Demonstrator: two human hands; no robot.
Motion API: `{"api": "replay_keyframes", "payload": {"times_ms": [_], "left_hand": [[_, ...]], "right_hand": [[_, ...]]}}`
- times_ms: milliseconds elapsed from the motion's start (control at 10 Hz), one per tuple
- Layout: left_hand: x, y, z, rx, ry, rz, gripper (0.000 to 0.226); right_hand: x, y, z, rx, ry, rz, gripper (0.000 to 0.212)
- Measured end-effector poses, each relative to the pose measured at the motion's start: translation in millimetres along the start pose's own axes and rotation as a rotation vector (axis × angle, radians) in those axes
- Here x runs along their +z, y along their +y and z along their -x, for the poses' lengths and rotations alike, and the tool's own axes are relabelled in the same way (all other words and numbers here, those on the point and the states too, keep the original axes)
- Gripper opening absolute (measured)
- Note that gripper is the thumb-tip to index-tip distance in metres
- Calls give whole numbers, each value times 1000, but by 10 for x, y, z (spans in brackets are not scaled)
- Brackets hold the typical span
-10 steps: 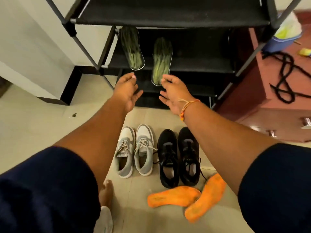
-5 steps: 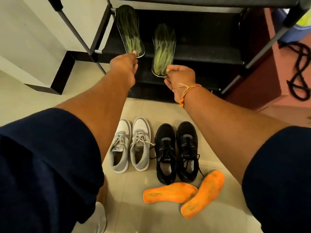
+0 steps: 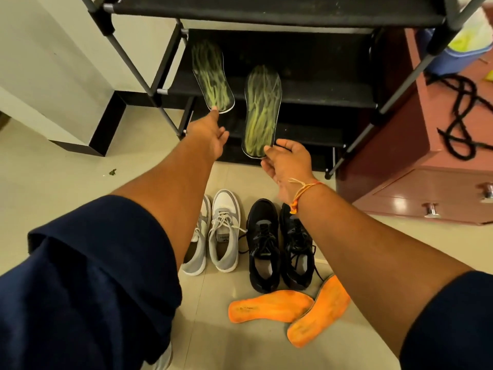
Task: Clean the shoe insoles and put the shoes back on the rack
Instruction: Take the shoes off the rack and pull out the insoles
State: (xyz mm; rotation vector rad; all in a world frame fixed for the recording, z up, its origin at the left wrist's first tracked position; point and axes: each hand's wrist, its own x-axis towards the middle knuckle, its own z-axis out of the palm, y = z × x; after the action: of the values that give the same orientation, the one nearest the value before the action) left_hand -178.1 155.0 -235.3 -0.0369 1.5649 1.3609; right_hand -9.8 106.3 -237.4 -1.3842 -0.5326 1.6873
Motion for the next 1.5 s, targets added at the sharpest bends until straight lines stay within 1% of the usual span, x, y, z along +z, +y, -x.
{"api": "replay_keyframes", "payload": {"times_ms": [100,200,300,400,500,600,700,800,900,1000,1100,1200,1300,1400,1500], "left_hand": [[112,69,-111,24,-50,5,34],[147,132,-187,29,-13,49,9],[114,58,-131,28,-31,91,6],[-73,-240,126,9,-99,157,8],[-464,-767,438,-67,-98,224,9],[-1004,-1483,799,-149,-9,246,21],[-1552,-2198,1279,-242,100,221,25],[-2051,-2788,1679,-368,261,121,39],[-2344,-3171,1972,-484,434,114,40],[-2369,-3272,2100,-548,536,261,40],[-2357,-3340,2030,-581,574,257,40],[-2412,-3473,1869,-552,589,292,41],[-2536,-3643,1648,-569,652,230,44],[-2660,-3774,1501,-628,714,202,41],[-2631,-3656,1525,-639,443,-653,44]], "right_hand": [[-3,-54,-62,-10,-6,52,26],[2,-90,-129,-8,-19,85,22],[-2,-47,-175,4,-20,79,16],[-47,53,-125,24,-44,36,22],[-187,271,65,75,-76,4,23],[-452,646,390,173,-91,47,20],[-852,1151,711,271,-115,208,22],[-1280,1564,1004,325,-105,404,20],[-1712,1950,1193,324,-127,702,24],[-2094,2311,1242,285,-228,1014,16],[-2193,2388,1304,273,-298,1181,13],[-2260,2489,1241,303,-324,1300,22],[-2284,2652,1149,316,-373,1353,21],[-2327,2836,1052,304,-394,1408,19],[-2294,2895,956,286,-423,1447,20]]}}
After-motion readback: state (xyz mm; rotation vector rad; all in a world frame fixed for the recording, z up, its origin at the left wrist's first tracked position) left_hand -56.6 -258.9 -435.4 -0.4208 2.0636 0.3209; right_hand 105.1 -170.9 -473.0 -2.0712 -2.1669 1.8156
